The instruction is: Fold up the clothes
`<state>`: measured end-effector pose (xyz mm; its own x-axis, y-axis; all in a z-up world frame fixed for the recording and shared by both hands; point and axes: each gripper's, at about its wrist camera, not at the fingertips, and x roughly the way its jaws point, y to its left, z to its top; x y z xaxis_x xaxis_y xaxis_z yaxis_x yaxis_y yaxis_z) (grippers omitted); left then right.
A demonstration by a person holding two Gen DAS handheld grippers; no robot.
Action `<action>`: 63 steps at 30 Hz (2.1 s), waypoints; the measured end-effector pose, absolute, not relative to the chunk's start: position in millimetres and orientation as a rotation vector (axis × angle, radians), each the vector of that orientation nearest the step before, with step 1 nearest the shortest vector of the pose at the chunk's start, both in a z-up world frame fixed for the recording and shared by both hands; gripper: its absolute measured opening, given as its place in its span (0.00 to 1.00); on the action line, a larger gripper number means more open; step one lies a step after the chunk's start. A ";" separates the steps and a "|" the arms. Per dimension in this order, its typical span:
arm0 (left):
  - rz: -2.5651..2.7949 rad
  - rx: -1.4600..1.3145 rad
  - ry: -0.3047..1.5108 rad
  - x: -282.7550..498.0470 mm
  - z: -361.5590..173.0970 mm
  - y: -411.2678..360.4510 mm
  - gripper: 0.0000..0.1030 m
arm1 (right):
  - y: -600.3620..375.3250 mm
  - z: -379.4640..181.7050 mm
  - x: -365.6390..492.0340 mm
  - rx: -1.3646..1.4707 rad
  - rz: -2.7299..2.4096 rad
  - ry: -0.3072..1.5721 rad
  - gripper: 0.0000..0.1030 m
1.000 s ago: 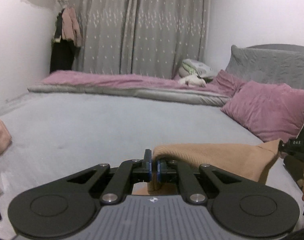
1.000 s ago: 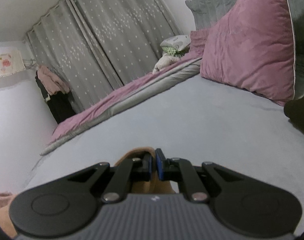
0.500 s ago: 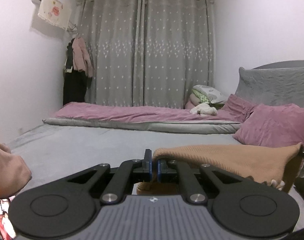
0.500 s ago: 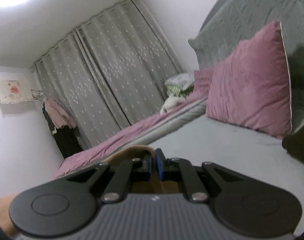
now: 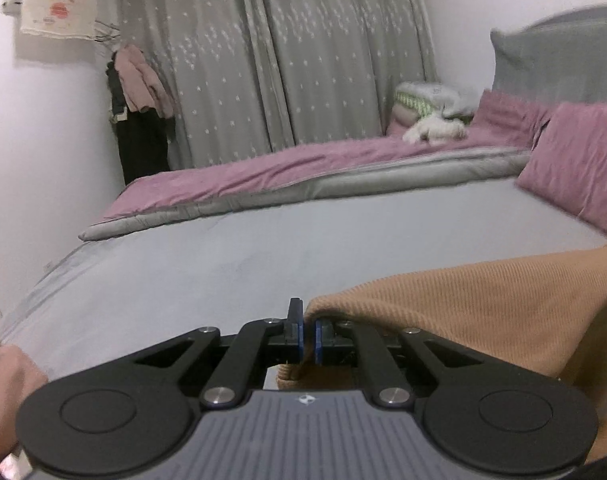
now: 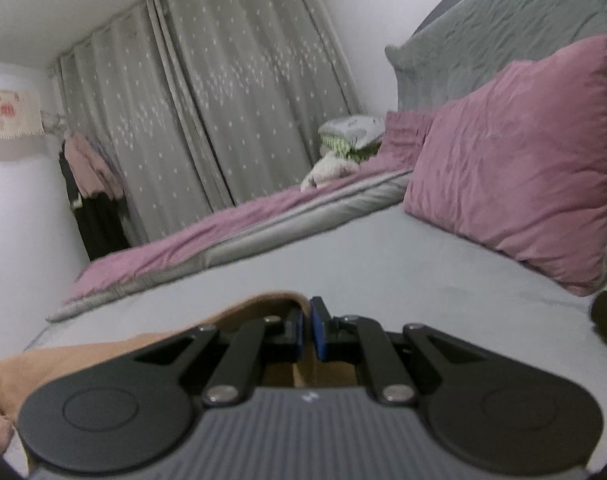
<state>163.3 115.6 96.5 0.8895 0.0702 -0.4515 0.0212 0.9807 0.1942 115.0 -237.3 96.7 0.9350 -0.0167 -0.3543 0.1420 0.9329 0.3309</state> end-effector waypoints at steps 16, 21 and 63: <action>0.042 0.289 0.601 293.4 -5.4 78.4 0.09 | -239.9 0.8 250.0 0.279 -0.126 0.555 0.06; 0.054 0.295 0.629 300.8 -27.8 70.8 0.13 | -233.5 -21.4 264.6 0.223 -0.129 0.596 0.07; 0.005 -0.014 0.732 80.1 -2.4 66.8 0.60 | -182.5 6.9 102.9 0.317 0.032 0.669 0.54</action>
<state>80.1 66.8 -2.4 0.7441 -0.0005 -0.6681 -0.0091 0.9999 -0.0108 102.9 -182.5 6.9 0.7857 0.1307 -0.6046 0.0719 0.9515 0.2991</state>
